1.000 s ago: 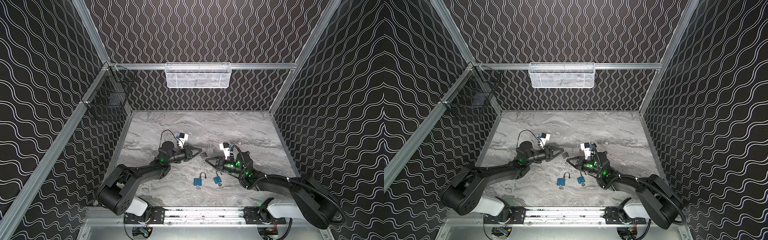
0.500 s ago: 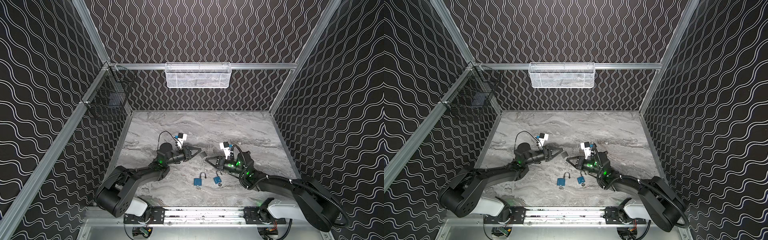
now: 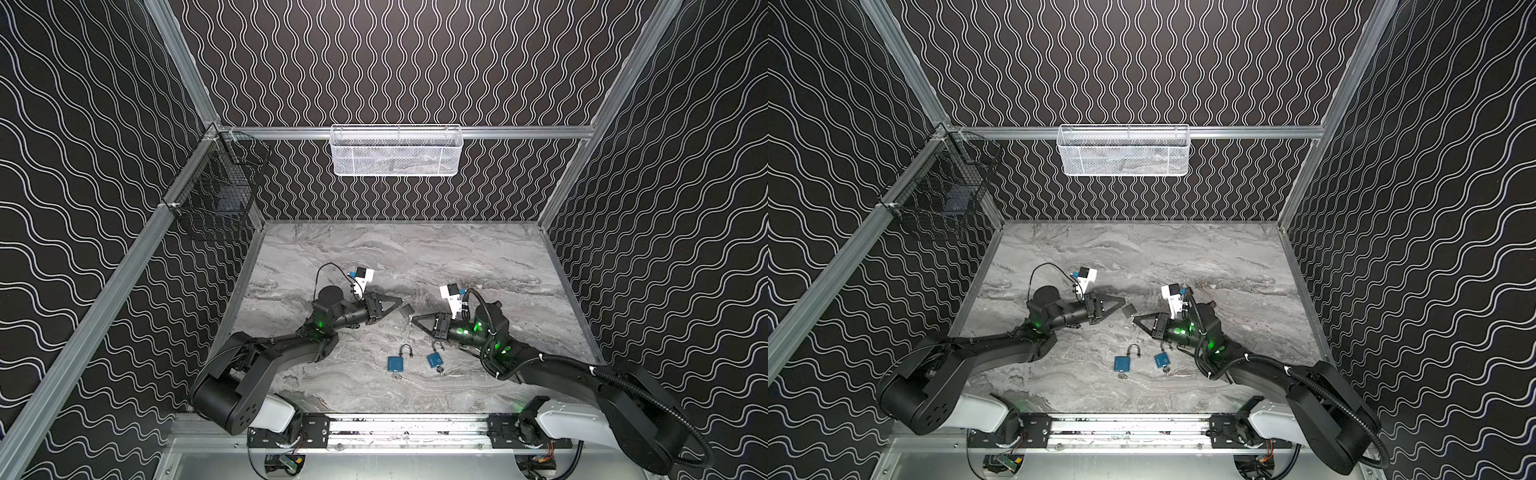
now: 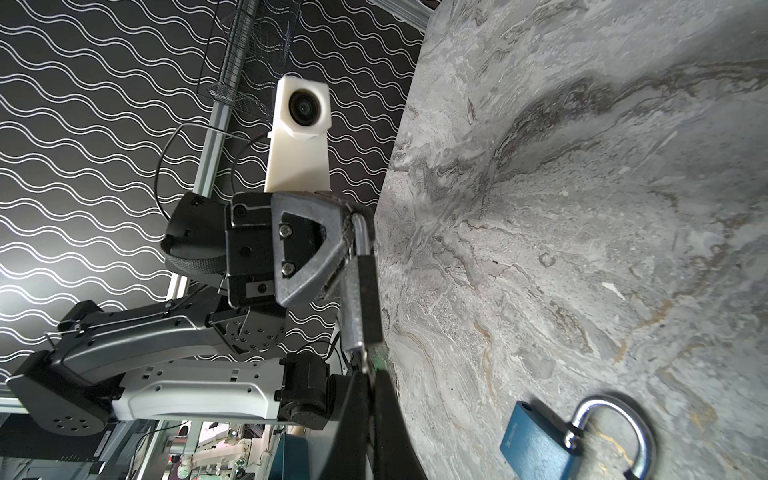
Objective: Lock with the key
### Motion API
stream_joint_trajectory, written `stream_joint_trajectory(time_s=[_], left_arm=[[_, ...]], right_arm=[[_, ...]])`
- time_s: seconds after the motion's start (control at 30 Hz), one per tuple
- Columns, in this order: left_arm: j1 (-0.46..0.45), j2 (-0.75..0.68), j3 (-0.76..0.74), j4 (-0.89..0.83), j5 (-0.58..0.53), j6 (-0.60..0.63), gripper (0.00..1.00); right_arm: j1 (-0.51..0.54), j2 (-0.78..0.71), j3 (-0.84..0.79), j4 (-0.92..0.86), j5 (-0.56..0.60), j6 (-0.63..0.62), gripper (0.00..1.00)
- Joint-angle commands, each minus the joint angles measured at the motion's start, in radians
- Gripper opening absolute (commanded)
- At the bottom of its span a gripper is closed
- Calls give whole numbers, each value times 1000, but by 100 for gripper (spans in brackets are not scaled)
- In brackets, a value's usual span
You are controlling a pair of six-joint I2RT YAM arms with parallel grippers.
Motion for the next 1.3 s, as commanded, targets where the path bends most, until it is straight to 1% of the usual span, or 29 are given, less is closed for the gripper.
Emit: stream_joint_trajectory(time_s=[0.0, 0.23, 0.47, 0.57, 0.77, 1.0, 1.17, 1.23, 1.27], left_arm=[[11, 7, -4, 34, -65, -16, 0], [11, 4, -10, 41, -48, -22, 0], [11, -7, -35, 60, -39, -38, 0], [12, -17, -46, 63, -37, -43, 0], [11, -30, -59, 49, -36, -40, 0], [11, -28, -60, 43, -43, -48, 0], [16, -43, -72, 32, -74, -71, 0], [21, -56, -71, 18, -89, -83, 0], [23, -64, -68, 9, -95, -83, 0]], right_arm=[[0, -16, 17, -42, 3, -34, 0], [0, 6, 41, -24, 13, -35, 0], [-7, 27, 113, -76, 48, -77, 0], [-21, 44, 120, -45, 57, -64, 0], [-29, 76, 135, 13, 27, -49, 0], [-32, 72, 112, 79, 32, -22, 0], [-35, 50, 111, 29, 67, -41, 0], [-35, 35, 105, -4, 108, -51, 0], [-35, 32, 104, -14, 108, -55, 0]])
